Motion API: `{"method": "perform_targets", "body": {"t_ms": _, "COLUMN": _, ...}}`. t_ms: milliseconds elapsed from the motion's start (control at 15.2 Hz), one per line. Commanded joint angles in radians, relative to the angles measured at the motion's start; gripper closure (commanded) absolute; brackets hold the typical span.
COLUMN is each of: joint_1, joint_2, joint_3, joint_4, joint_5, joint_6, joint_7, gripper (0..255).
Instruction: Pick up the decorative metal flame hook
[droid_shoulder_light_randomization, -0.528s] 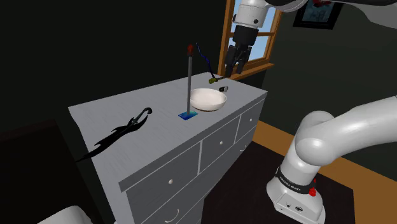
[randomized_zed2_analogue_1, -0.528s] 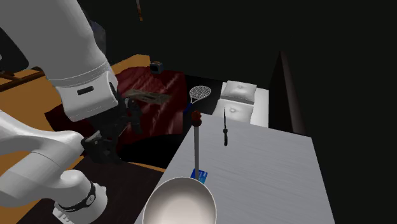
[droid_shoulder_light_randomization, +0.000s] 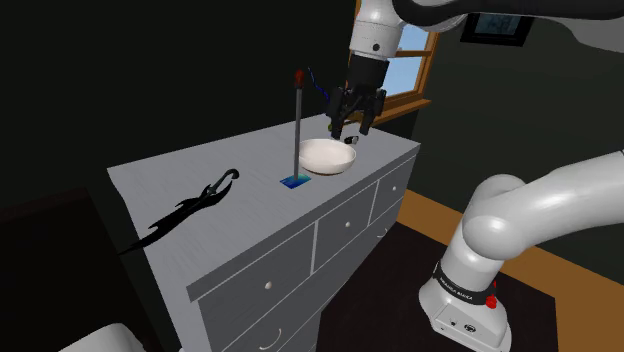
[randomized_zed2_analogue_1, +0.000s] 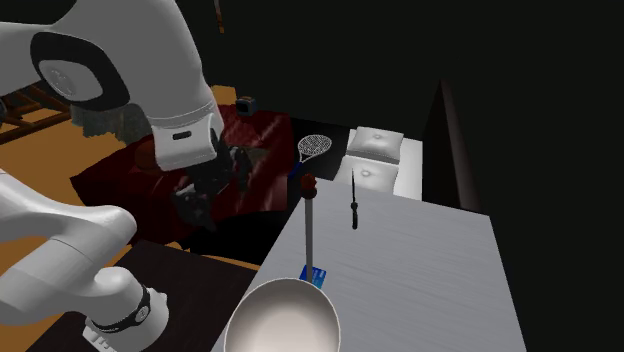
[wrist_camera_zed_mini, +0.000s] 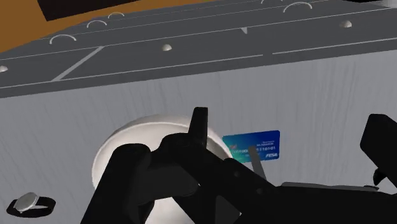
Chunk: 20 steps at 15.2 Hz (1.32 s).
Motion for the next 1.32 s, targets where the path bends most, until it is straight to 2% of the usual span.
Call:
{"method": "perform_targets", "body": {"t_ms": 0, "joint_1": -0.015, "joint_2": 0.033, "joint_3": 0.065, "joint_4": 0.010, "joint_5": 0.039, "joint_6": 0.026, "joint_7": 0.124, "gripper": 0}}
{"method": "perform_targets", "body": {"t_ms": 396, "joint_1": -0.073, "joint_2": 0.159, "joint_3": 0.251, "joint_4": 0.072, "joint_5": 0.118, "joint_6": 0.108, "joint_7": 0.464, "gripper": 0}}
{"method": "perform_targets", "body": {"t_ms": 726, "joint_1": -0.149, "joint_2": 0.317, "joint_3": 0.411, "joint_4": 0.170, "joint_5": 0.128, "joint_6": 0.185, "joint_7": 0.754, "gripper": 0}}
{"method": "perform_targets", "body": {"t_ms": 990, "joint_1": -0.224, "joint_2": 0.483, "joint_3": 0.546, "joint_4": 0.275, "joint_5": 0.076, "joint_6": 0.248, "joint_7": 1.004, "gripper": 0}}
{"method": "perform_targets", "body": {"t_ms": 1254, "joint_1": -0.286, "joint_2": 0.699, "joint_3": 0.676, "joint_4": 0.399, "joint_5": -0.063, "joint_6": 0.302, "joint_7": 1.291, "gripper": 0}}
